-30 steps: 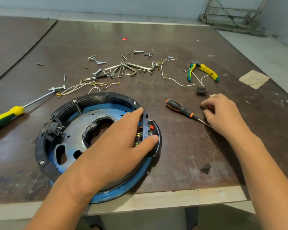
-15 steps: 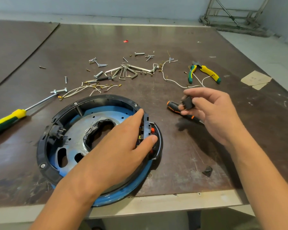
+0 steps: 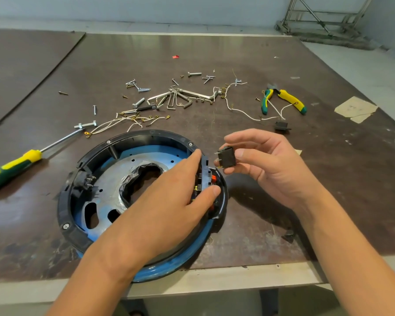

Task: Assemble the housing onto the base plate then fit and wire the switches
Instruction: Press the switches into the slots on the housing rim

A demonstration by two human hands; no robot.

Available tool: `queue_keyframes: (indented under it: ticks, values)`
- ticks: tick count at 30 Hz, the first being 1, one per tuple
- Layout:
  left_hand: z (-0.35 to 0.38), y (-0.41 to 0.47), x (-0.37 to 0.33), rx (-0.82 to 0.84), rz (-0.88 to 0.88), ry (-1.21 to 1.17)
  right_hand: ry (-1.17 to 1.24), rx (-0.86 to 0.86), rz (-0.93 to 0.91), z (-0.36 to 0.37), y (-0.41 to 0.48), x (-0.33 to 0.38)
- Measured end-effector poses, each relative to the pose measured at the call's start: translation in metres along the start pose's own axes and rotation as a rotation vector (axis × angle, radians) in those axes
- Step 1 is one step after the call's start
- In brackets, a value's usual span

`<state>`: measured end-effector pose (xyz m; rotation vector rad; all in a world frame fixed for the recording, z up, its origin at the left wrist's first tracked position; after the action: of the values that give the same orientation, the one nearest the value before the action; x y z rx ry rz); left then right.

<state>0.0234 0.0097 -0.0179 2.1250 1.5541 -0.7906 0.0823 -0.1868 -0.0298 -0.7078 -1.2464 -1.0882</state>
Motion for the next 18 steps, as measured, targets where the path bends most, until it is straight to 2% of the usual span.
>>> queue_keyframes:
  ticks: [6, 11, 15, 18]
  values:
    - [0.000, 0.000, 0.002, -0.011, -0.017, -0.012, -0.048, 0.081, 0.151, -0.004, -0.002, -0.005]
    - [0.003, 0.000, 0.007, -0.029, -0.019, -0.063, -0.093, 0.060, 0.143, -0.004, -0.002, -0.007]
    - [0.003, 0.001, 0.010, -0.066, -0.019, -0.134, -0.321, 0.047, 0.110, -0.006, -0.001, -0.004]
    - [0.002, 0.001, 0.011, -0.092, -0.037, -0.186, -0.377, 0.053, 0.128, -0.003, -0.002, -0.005]
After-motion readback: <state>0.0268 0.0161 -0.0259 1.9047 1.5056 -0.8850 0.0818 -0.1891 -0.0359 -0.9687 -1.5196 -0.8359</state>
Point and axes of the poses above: each hand's wrist, its own y-axis towards the middle knuckle, its own z-axis out of the palm, x = y × z, the point moved 2 cm from there along y, towards the middle knuckle, and after that the axes turned 2 degrees about -z, right-handed, at the moved point
